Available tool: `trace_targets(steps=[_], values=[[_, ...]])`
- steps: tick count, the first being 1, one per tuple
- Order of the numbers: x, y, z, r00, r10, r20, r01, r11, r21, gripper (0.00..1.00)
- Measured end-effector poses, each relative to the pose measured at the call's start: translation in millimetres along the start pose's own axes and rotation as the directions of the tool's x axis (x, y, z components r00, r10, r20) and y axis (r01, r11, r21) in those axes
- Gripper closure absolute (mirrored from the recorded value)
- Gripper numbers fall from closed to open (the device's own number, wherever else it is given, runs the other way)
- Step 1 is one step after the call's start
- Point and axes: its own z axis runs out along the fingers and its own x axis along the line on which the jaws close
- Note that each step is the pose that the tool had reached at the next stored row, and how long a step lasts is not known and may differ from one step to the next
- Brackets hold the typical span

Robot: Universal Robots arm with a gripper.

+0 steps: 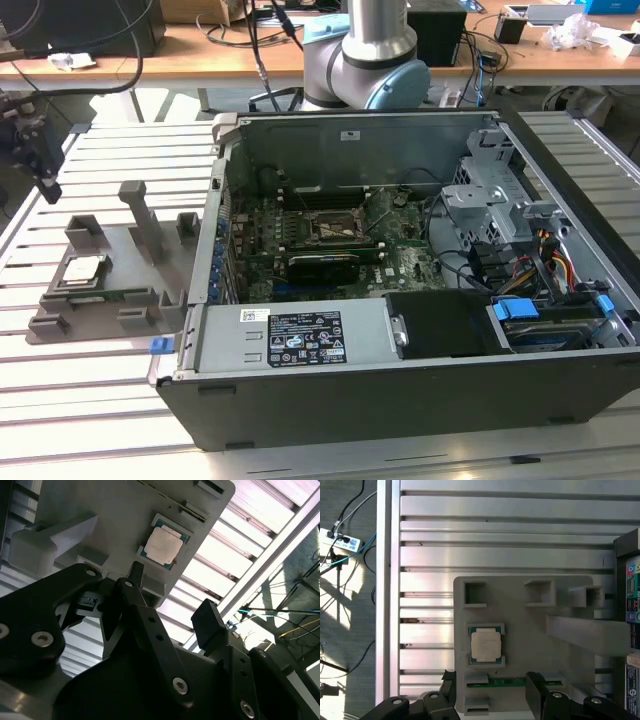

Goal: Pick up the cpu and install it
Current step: 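Pick up the cpu and move it towards the insertion slot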

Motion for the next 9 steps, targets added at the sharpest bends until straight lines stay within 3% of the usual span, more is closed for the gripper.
trace_targets(steps=[9], values=[[0.2,-0.1,9.2,1.0000,0.000,0.0000,0.000,1.0000,0.0001,0.34]])
